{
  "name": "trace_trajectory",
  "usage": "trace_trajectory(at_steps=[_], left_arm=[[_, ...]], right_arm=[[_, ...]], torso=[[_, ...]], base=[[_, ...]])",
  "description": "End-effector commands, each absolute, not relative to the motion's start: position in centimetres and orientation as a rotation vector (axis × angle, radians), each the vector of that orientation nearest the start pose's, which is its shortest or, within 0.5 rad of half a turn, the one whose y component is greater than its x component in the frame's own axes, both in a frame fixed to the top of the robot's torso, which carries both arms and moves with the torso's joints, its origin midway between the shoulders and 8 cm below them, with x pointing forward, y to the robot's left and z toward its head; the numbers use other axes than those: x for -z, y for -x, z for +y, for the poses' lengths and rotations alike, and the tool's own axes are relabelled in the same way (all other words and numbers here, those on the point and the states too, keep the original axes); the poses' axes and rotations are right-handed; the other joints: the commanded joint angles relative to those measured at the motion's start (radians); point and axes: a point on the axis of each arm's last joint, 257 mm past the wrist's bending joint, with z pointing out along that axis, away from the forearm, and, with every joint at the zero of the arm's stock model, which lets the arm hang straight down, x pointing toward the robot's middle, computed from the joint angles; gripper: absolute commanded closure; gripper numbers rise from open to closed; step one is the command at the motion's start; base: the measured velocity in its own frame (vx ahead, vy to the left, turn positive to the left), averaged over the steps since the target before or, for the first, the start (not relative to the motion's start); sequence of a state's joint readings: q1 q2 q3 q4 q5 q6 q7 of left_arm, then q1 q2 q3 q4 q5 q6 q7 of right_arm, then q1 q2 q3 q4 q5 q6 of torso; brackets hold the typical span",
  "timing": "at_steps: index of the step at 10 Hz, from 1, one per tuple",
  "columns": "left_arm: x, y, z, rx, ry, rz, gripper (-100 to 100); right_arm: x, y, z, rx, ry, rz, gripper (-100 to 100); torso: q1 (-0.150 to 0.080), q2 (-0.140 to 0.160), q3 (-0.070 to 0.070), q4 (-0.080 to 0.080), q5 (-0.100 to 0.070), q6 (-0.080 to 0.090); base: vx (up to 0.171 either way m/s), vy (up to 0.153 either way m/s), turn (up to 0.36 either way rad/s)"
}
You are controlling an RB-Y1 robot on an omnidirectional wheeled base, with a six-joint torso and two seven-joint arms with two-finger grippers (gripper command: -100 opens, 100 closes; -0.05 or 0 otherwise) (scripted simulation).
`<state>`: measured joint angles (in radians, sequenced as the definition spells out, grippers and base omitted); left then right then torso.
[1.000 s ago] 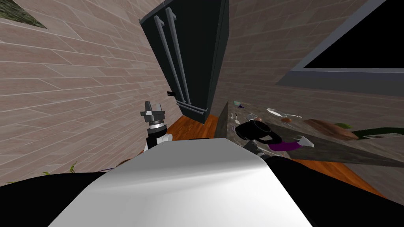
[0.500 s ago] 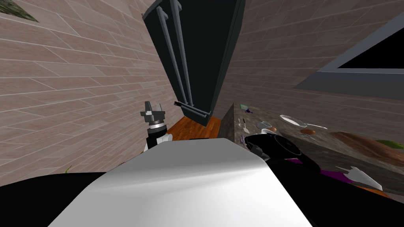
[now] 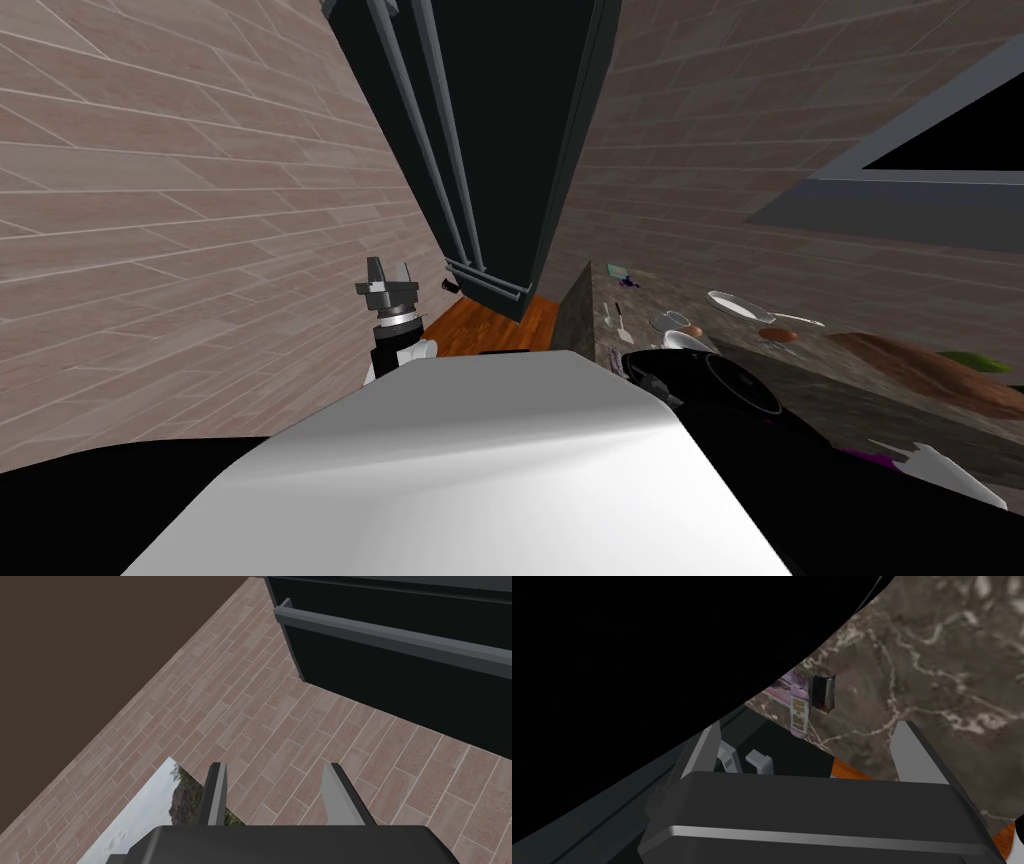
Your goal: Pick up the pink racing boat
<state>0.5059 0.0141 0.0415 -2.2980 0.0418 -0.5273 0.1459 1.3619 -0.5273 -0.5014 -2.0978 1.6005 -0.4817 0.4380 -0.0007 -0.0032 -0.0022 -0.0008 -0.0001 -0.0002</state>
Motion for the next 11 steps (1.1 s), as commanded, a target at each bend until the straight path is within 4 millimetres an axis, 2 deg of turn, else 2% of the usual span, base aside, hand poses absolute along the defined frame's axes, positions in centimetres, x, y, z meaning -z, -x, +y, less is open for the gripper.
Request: trace_trajectory(at_steps=[1,3,4,6,7,10,11], left_arm=[[-3.7,-33.2,29.5,1.431,0.686,0.528,0],[-3.7,-33.2,29.5,1.431,0.686,0.529,0],[-3.7,-33.2,29.5,1.431,0.686,0.528,0],[-3.7,-33.2,29.5,1.431,0.686,0.528,0],[-3.7,-33.2,29.5,1.431,0.686,0.528,0],[-3.7,-33.2,29.5,1.431,0.686,0.528,0],[-3.7,-33.2,29.5,1.431,0.686,0.528,0]], right_arm=[[31.6,-4.3,-49.8,0.618,1.251,2.284,-100],[31.8,-4.2,-49.5,0.618,1.325,2.257,-100],[32.1,-2.8,-49.2,0.592,1.277,2.284,-100],[32.3,-2.7,-48.8,0.595,1.362,2.249,-100],[32.5,-1.5,-48.4,0.568,1.309,2.273,-100],[32.6,-1.3,-48.0,0.573,1.397,2.233,-100],[32.8,-0.2,-47.4,0.548,1.351,2.248,-100]], torso=[[0.0,0.0,0.0,0.0,0.0,0.0],[-0.001,-0.001,-0.001,0.0,0.0,0.0],[-0.001,0.001,0.0,0.0,-0.001,0.0],[-0.006,-0.001,-0.001,-0.001,-0.002,0.001],[-0.007,0.0,0.0,0.0,-0.003,0.001],[-0.01,0.003,0.001,0.0,-0.004,0.002],[-0.009,0.006,0.003,0.001,-0.003,0.002]], base=[[0.106,-0.054,-0.18],[0.074,-0.032,-0.066],[0.092,-0.041,-0.155],[0.087,-0.033,-0.074],[0.121,-0.036,-0.197],[0.052,-0.024,-0.027],[0.101,-0.039,-0.246]])
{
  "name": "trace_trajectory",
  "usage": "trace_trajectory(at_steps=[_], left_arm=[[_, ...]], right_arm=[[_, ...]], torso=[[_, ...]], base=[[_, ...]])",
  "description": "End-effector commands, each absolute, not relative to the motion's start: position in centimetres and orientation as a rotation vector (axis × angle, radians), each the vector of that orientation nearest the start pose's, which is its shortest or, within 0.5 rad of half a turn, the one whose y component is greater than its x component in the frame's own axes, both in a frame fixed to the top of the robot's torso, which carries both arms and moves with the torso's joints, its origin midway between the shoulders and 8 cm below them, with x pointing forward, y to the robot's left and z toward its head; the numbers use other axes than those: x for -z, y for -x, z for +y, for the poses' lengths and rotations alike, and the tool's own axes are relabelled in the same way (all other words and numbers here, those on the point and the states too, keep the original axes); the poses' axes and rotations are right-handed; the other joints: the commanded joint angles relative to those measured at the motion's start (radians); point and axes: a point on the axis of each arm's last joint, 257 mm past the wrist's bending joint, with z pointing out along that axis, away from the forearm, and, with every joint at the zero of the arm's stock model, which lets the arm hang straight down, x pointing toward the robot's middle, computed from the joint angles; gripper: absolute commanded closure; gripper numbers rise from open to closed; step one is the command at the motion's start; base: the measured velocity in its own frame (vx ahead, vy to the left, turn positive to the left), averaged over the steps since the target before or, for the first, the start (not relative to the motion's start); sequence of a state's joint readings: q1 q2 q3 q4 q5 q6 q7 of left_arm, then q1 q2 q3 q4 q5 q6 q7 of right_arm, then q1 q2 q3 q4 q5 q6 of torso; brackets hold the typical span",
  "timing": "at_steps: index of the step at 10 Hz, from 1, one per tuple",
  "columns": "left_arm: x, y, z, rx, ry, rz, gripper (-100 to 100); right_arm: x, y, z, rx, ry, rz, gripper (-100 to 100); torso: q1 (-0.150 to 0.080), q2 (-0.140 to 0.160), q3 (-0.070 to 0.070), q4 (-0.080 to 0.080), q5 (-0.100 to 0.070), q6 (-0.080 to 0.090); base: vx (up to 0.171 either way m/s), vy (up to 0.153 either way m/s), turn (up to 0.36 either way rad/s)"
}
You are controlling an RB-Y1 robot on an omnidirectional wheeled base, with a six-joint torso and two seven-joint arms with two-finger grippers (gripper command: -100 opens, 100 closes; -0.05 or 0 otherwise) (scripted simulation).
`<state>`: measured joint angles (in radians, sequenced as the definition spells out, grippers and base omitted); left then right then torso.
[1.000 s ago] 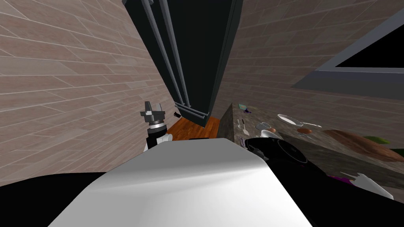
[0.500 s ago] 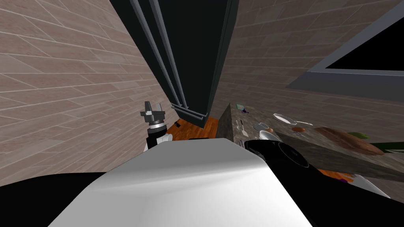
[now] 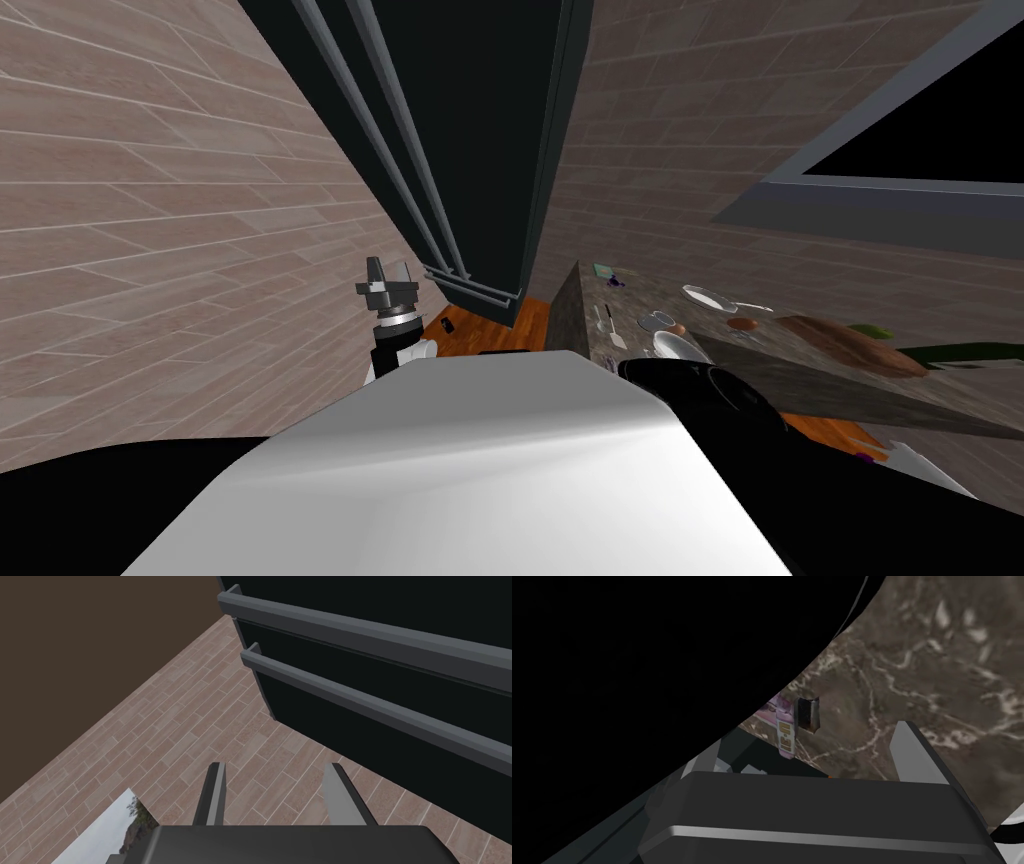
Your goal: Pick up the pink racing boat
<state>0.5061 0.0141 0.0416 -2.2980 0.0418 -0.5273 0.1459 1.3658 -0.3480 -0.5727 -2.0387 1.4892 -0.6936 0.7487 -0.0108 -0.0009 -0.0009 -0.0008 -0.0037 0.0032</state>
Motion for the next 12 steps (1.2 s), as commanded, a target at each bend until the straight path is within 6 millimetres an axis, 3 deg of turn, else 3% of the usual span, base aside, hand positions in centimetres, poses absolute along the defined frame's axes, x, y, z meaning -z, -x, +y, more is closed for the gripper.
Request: trace_trajectory(at_steps=[1,3,4,12], left_arm=[[-3.7,-33.2,29.5,1.431,0.686,0.529,0],[-3.7,-33.2,29.5,1.431,0.686,0.528,0],[-3.7,-33.2,29.5,1.431,0.686,0.528,0],[-3.7,-33.2,29.5,1.431,0.686,0.529,0]], right_arm=[[32.9,-0.1,-47.1,0.538,1.378,2.235,-100],[32.9,-0.1,-47.1,0.553,1.428,2.21,-100],[32.9,0.9,-46.3,0.532,1.384,2.218,-100],[33.0,2.8,-43.6,0.51,1.466,2.12,-100]], torso=[[0.0,0.0,0.0,0.0,0.0,0.0],[-0.001,0.001,0.0,0.0,0.0,-0.001],[0.0,0.004,0.002,0.0,0.0,-0.001],[-0.001,0.002,0.001,0.0,0.0,0.0]], base=[[0.122,-0.038,-0.117],[0.027,-0.012,0.029],[0.078,-0.032,-0.217],[0.08,-0.022,-0.089]])
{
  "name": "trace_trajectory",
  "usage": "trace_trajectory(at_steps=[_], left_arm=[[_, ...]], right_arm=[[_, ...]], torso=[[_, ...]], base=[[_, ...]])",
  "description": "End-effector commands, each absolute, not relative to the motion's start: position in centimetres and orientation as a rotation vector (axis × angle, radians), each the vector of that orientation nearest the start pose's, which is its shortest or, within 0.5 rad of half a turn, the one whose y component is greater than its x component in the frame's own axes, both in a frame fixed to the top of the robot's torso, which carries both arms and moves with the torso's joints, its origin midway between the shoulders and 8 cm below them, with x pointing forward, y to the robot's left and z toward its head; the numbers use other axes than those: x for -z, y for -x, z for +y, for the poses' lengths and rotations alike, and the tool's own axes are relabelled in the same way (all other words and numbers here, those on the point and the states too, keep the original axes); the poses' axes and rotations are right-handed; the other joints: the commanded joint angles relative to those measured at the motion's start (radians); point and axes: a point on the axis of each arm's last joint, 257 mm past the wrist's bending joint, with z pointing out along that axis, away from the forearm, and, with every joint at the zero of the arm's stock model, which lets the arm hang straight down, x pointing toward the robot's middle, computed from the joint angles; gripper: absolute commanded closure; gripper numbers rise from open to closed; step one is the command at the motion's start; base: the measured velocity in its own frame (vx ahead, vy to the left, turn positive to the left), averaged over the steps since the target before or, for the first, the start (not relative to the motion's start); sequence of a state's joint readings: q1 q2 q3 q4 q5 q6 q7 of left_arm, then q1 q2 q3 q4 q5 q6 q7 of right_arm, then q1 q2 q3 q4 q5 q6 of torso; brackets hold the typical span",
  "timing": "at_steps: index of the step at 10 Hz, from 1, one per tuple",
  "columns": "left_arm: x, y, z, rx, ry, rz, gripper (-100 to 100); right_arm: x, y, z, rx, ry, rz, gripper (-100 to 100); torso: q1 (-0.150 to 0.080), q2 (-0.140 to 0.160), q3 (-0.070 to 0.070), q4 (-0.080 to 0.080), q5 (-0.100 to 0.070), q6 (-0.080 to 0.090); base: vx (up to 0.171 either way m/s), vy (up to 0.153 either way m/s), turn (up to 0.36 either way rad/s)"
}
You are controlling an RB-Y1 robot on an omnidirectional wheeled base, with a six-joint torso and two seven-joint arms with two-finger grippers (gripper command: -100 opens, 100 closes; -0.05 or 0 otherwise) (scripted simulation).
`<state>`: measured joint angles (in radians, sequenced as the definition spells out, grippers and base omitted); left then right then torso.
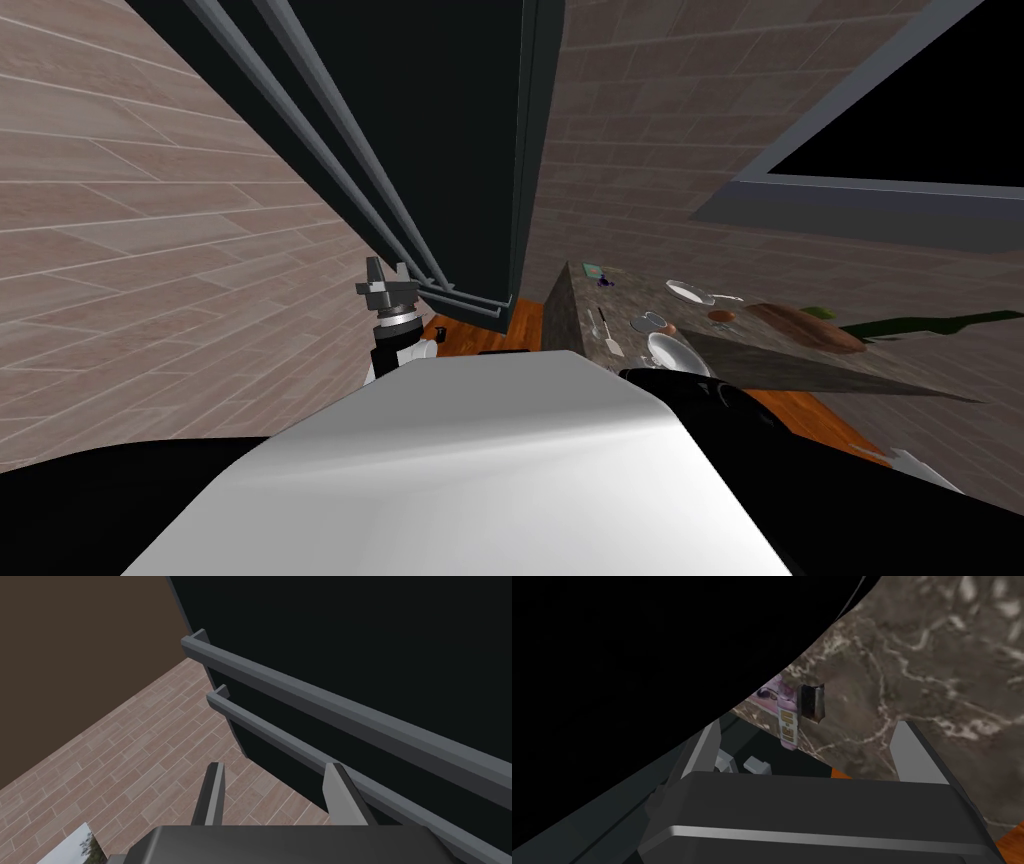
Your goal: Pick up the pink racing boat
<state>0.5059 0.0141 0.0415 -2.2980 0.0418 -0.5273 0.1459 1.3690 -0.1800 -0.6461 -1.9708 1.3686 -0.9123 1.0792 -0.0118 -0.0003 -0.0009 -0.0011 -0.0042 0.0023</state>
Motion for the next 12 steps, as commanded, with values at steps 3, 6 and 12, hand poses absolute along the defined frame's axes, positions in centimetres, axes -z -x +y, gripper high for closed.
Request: trace_trajectory(at_steps=[3,6,12], left_arm=[[-3.7,-33.2,29.5,1.431,0.686,0.528,0],[-3.7,-33.2,29.5,1.431,0.686,0.528,0],[-3.7,-33.2,29.5,1.432,0.686,0.528,0]], right_arm=[[32.8,3.5,-42.7,0.521,1.461,2.092,-100],[32.6,4.1,-41.5,0.531,1.469,2.048,-100],[32.6,4.1,-41.1,0.537,1.533,2.0,100]], torso=[[0.001,0.003,0.002,0.001,0.0,0.0],[0.0,0.001,0.0,0.0,0.0,0.0],[0.001,0.005,0.003,0.001,0.0,0.0]], base=[[0.062,-0.014,-0.08],[0.092,-0.022,-0.093],[0.032,-0.003,-0.014]])
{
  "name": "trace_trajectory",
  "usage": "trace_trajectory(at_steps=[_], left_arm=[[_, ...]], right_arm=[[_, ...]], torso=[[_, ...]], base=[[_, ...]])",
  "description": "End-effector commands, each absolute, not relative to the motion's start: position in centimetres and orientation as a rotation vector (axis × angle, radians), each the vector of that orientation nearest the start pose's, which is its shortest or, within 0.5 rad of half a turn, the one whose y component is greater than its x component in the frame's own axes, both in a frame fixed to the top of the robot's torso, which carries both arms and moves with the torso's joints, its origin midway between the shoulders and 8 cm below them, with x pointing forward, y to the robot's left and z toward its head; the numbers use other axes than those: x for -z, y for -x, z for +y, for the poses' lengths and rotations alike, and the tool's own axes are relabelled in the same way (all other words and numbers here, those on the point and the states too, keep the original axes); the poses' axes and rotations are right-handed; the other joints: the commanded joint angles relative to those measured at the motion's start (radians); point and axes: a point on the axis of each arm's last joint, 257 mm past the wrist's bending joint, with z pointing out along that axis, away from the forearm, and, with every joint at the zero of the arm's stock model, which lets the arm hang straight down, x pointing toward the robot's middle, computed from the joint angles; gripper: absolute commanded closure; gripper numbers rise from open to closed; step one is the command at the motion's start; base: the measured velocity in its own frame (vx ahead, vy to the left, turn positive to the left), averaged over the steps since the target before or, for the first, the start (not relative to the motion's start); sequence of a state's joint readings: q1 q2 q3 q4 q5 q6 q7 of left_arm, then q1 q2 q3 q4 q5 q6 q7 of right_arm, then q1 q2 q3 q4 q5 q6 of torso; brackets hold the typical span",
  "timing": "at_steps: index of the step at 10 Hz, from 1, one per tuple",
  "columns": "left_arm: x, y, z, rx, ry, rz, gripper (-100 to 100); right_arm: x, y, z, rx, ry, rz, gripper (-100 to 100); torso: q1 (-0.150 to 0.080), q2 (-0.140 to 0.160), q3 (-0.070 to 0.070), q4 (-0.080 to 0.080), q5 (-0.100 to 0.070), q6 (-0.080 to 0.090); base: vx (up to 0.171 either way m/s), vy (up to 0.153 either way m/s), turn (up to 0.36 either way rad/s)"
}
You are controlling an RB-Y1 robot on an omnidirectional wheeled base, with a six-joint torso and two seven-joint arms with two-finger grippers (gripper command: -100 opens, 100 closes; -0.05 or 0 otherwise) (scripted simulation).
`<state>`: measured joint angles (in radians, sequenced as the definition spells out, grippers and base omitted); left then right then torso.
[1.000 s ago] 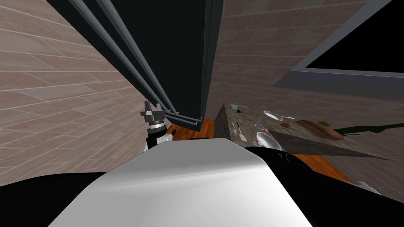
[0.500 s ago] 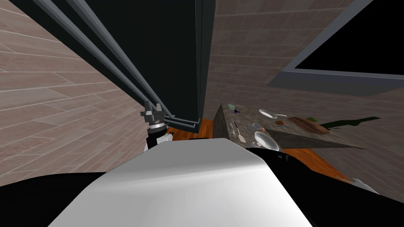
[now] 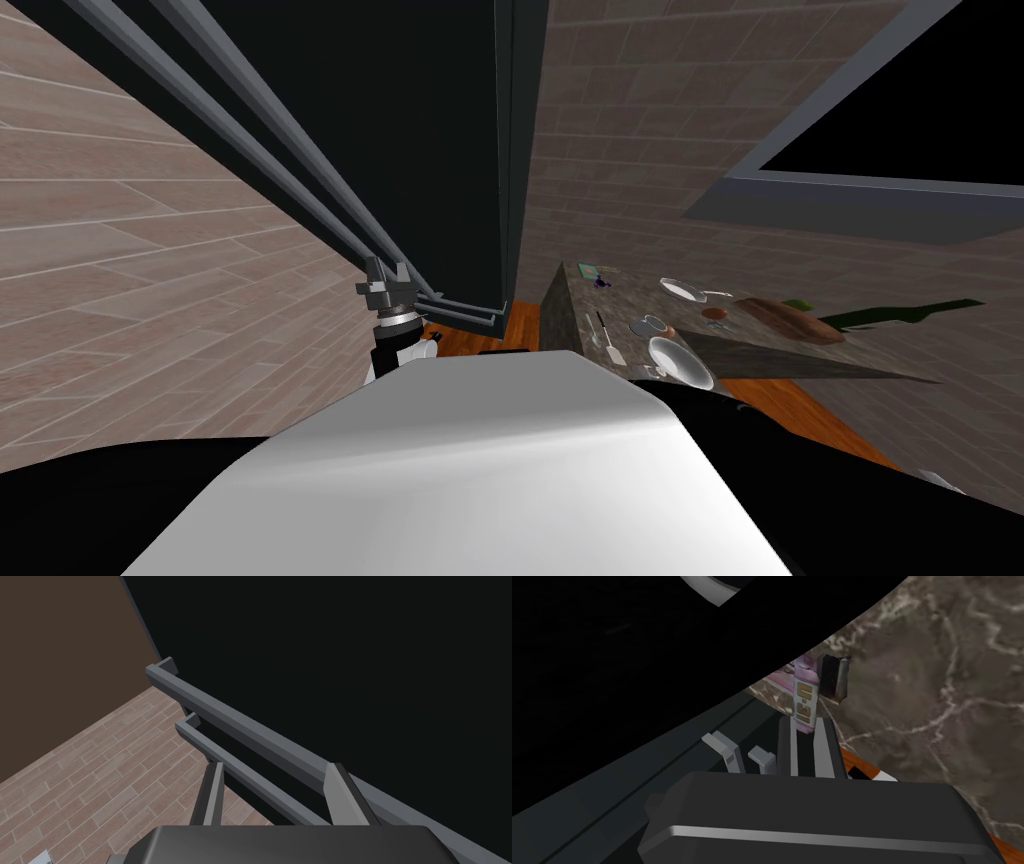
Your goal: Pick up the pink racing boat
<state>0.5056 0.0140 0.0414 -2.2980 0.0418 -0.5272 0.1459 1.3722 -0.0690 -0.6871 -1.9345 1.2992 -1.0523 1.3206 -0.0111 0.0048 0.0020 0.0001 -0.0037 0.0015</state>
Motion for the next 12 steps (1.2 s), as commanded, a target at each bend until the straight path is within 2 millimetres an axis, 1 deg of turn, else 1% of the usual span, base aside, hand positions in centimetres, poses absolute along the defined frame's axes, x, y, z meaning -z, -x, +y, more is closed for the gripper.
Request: trace_trajectory(at_steps=[1,3,4,5,6,7,8,9,11,12], left_arm=[[-3.7,-33.2,29.5,1.432,0.686,0.528,0],[-3.7,-33.2,29.5,1.432,0.686,0.528,0],[-3.7,-33.2,29.5,1.432,0.686,0.528,0],[-3.7,-33.2,29.5,1.432,0.686,0.528,0],[-3.7,-33.2,29.5,1.432,0.685,0.528,0],[-3.7,-33.2,29.5,1.432,0.685,0.528,0],[-3.7,-33.2,29.5,1.432,0.686,0.528,0],[-3.7,-33.2,29.5,1.432,0.685,0.528,0],[-3.7,-33.2,29.5,1.432,0.686,0.528,0],[-3.7,-33.2,29.5,1.431,0.686,0.528,0]], right_arm=[[32.6,4.1,-41.0,0.536,1.533,2.001,100],[32.6,4.1,-41.1,0.537,1.533,2.0,100],[32.6,4.1,-41.1,0.537,1.533,2.0,0],[32.9,3.6,-42.0,0.528,1.568,2.017,100],[32.8,3.5,-42.4,0.534,1.544,2.037,100],[32.8,3.5,-42.4,0.528,1.525,2.049,100],[33.1,2.9,-43.1,0.525,1.577,2.048,100],[33.0,2.8,-43.6,0.536,1.546,2.074,100],[33.0,2.8,-43.6,0.523,1.505,2.098,100],[33.1,2.0,-44.5,0.528,1.551,2.098,100]], torso=[[0.0,0.0,0.0,0.0,0.0,0.0],[0.0,0.0,0.0,0.0,0.0,0.0],[0.0,0.0,0.0,0.0,0.0,0.0],[0.0,0.0,0.0,0.0,0.0,0.0],[0.0,0.006,0.003,0.001,0.0,-0.001],[0.0,0.01,0.005,0.001,0.0,0.001],[-0.001,0.008,0.004,0.001,0.0,0.003],[-0.003,0.011,0.006,0.001,-0.001,0.001],[-0.007,0.01,0.005,0.0,-0.001,0.005],[-0.008,0.009,0.004,-0.001,-0.001,0.006]], base=[[0.0,0.0,0.0],[0.0,0.0,0.0],[0.0,0.0,0.0],[-0.123,0.011,0.207],[-0.159,0.013,0.13],[-0.067,0.017,-0.004],[-0.12,0.024,0.177],[-0.111,0.028,0.126],[-0.016,0.015,-0.011],[-0.079,0.025,0.182]])
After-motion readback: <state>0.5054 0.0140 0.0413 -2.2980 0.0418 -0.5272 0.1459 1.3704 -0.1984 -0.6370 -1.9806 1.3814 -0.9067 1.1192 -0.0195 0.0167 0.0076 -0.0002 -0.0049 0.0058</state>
